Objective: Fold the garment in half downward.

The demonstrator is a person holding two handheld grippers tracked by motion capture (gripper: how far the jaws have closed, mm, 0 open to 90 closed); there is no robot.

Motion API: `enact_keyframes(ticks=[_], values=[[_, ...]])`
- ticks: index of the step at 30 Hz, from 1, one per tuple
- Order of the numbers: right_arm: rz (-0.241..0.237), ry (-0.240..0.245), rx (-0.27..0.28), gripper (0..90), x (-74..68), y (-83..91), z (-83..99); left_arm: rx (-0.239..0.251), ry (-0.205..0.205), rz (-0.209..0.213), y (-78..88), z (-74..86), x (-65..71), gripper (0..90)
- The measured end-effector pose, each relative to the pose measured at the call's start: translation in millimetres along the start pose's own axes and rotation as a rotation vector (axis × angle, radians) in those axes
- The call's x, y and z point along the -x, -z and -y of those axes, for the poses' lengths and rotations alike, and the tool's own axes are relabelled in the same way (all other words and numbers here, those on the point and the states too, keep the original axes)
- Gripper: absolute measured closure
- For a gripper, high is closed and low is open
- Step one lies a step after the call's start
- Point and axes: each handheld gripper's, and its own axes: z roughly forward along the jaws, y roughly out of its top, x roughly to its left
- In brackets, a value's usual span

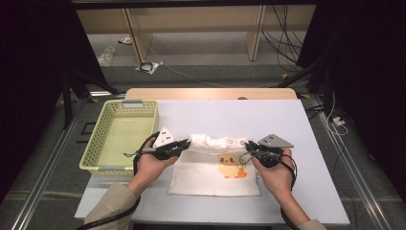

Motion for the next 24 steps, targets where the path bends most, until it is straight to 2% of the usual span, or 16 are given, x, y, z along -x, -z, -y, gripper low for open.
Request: enact_keyframes(ticks=[24], values=[[-0.030,0.008,-0.043,81.3,-1.8,4.0,4.8,-0.049,-0.014,0.027,5.9,8.0,7.6,84.0]])
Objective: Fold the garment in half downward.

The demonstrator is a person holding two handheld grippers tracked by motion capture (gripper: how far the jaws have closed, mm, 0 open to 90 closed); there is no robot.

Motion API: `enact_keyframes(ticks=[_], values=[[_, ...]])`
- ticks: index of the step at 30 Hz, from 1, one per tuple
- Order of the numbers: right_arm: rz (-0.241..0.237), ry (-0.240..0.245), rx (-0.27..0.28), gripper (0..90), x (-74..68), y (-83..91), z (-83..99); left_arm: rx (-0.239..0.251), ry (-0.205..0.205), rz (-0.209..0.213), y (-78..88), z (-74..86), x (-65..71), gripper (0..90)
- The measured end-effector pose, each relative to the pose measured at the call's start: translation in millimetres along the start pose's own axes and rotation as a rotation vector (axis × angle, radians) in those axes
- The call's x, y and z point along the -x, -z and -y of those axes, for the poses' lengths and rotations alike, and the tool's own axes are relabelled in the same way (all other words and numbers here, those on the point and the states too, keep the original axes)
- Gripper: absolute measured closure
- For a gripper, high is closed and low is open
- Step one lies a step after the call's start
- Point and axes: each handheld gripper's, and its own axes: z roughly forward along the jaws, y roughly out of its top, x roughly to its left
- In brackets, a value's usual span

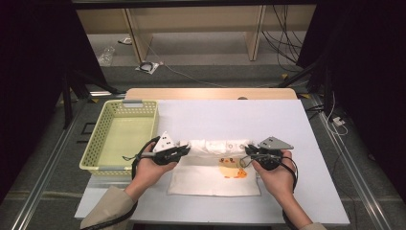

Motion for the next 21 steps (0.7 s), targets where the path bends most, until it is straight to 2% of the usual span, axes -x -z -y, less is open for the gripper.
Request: enact_keyframes(ticks=[21], values=[[-0.025,0.014,-0.016,81.2,-2.3,2.4,5.0,-0.026,-0.005,0.011,1.6,4.2,2.4,84.0]])
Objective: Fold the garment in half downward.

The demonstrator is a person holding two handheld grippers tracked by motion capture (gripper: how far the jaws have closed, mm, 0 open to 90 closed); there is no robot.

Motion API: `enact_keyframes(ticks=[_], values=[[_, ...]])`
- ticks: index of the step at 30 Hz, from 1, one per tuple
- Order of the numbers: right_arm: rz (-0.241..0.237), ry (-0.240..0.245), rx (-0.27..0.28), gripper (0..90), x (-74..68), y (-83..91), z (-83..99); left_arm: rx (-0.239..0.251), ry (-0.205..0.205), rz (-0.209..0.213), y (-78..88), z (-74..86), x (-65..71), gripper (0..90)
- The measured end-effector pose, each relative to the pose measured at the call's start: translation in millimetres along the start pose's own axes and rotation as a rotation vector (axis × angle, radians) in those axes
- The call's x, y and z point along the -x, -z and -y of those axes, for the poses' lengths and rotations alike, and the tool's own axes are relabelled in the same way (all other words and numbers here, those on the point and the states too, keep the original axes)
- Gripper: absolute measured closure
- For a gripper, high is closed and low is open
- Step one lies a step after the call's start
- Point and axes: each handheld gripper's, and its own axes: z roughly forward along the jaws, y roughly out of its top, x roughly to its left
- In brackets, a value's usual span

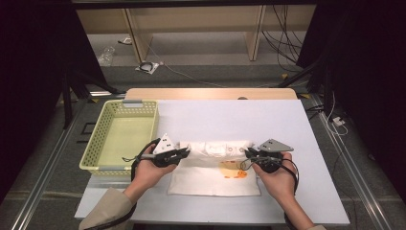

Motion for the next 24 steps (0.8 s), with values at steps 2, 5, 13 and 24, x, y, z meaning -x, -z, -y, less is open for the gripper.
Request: enact_keyframes(ticks=[2,5,13,24], values=[[-0.002,-0.001,-0.001,81.1,-0.5,0.4,0.3,-0.002,0.001,0.000,0.3,0.3,0.1,84.0],[-0.004,0.001,-0.004,81.2,-1.3,1.2,0.7,-0.002,-0.002,0.000,0.8,0.4,0.2,84.0],[-0.015,0.004,-0.017,81.2,-2.9,2.6,2.7,-0.010,-0.005,0.002,1.9,1.3,1.1,84.0],[-0.023,0.006,-0.026,81.3,-4.9,4.5,3.8,-0.016,-0.010,0.003,3.1,3.1,2.2,84.0]])
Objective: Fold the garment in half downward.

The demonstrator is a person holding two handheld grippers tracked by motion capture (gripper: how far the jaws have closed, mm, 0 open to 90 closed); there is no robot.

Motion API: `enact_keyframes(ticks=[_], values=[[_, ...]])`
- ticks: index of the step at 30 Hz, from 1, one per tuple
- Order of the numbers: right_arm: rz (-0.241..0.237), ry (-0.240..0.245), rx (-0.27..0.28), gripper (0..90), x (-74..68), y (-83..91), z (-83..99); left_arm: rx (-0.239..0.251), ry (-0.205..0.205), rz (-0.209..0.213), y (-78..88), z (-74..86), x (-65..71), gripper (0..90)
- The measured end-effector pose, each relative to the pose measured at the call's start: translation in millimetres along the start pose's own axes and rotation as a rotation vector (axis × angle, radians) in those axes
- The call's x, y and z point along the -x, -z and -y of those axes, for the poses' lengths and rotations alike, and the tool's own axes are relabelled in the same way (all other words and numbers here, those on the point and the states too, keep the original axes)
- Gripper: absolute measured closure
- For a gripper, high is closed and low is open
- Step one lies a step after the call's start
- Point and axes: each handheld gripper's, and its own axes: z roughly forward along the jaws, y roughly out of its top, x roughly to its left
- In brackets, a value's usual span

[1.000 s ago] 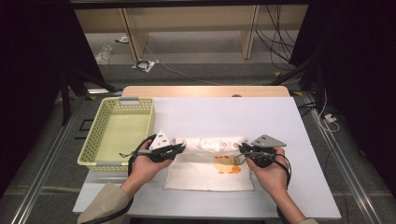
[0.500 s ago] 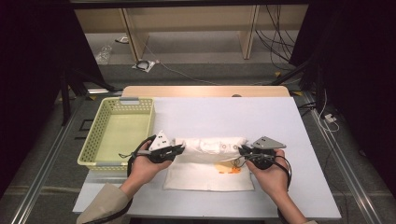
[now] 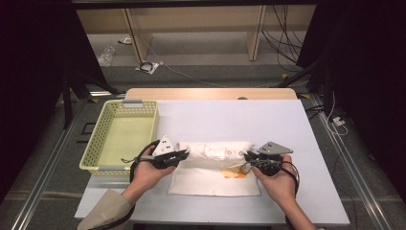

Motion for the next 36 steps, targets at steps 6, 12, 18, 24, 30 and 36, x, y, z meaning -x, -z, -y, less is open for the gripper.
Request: enact_keyframes(ticks=[6,12,18,24,30,36], values=[[-0.007,-0.005,0.002,81.3,-1.2,1.0,1.3,-0.003,0.000,0.003,0.7,0.8,0.7,84.0],[-0.012,-0.005,-0.009,81.3,-1.9,2.4,2.5,-0.008,-0.004,0.003,1.5,1.2,1.7,84.0],[-0.019,-0.003,-0.016,81.3,-3.2,4.3,3.3,-0.010,-0.007,0.008,3.1,2.1,2.5,84.0],[-0.031,-0.004,-0.015,81.3,-4.9,5.9,4.2,-0.013,-0.007,0.012,4.4,3.1,3.1,84.0],[-0.039,0.002,-0.026,81.3,-5.9,7.5,5.4,-0.020,-0.010,0.017,5.2,4.4,4.4,84.0],[-0.045,-0.003,-0.033,81.3,-6.7,8.8,7.1,-0.027,-0.010,0.020,5.5,6.1,5.6,84.0]])
